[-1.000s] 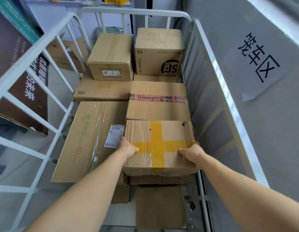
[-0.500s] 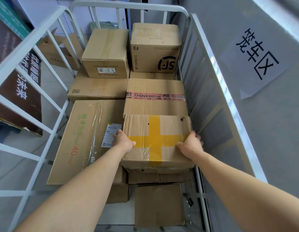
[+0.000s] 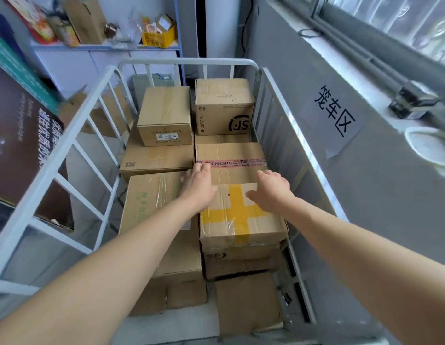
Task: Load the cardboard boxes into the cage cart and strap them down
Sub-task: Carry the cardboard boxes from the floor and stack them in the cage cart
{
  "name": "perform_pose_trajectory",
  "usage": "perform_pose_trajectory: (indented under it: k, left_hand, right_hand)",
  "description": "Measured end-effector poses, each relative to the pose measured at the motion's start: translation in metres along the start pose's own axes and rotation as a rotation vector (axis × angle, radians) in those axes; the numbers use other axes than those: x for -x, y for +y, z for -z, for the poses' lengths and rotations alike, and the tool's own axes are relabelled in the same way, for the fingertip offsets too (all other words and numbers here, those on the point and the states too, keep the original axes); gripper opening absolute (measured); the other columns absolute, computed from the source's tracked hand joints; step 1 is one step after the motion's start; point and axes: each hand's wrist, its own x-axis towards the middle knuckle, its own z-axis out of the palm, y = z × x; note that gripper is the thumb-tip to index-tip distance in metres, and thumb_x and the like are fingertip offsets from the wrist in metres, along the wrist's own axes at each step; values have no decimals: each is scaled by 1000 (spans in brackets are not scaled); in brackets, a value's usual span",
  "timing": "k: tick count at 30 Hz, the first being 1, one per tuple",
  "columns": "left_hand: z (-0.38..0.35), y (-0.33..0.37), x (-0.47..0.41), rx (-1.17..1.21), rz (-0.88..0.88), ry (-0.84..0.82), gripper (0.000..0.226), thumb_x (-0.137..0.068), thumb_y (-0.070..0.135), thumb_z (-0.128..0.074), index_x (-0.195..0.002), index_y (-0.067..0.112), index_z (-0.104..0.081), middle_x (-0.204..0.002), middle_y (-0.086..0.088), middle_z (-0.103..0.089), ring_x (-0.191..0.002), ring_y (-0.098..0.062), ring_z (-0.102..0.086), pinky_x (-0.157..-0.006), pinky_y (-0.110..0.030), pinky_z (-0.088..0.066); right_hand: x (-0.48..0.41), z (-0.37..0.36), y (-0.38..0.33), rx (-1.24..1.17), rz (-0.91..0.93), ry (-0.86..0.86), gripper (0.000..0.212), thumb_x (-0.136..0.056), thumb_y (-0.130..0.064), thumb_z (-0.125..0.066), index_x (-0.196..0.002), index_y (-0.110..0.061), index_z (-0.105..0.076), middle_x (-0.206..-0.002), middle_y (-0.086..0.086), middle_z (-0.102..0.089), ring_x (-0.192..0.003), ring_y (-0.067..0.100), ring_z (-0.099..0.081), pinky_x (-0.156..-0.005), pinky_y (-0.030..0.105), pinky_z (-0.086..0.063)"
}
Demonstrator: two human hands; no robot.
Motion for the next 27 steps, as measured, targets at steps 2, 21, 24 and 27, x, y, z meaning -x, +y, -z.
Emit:
perform_pose_trajectory:
  k: [2,21,24,27]
  left_hand:
    - [36,6,18,-82,-121,54,52,-93,22,-55,-139,12,-35,-140,-8,-39,-128,-27,-39,-108,-42,-27]
    - [256,3,226,-445,-422,515,50,-94,30,-53,-139,17,-37,-140,-2,-40,-130,-22,-36,-111,-36,-14]
    - [263,-1,259,-492,-396,573,48,-94,29,-51,-139,17,-37,-139,-2,-41,-129,-22,-37,-111,-36,-13]
    - [266,-5,290,-515,-374,623,48,-93,26,-54,-138,15,-40,-136,-4,-44,-128,-25,-39,-113,-40,-13]
  right_hand:
    - [25,27,-20,66,69,64,52,-92,-38,-56,-136,-13,-43,-137,8,-46,-130,28,-37,-111,43,-27]
    - [245,180,-143,270,337,504,61,-89,-41,-60,-140,-16,-38,-146,5,-36,-139,26,-21,-114,44,-14]
    - [275,180,-147,273,381,525,60,-89,-41,-59,-139,-15,-38,-146,4,-36,-139,27,-20,-114,46,-12]
    - [300,179,-152,283,427,542,61,-90,-41,-58,-141,-16,-34,-148,4,-32,-142,27,-15,-116,48,-10]
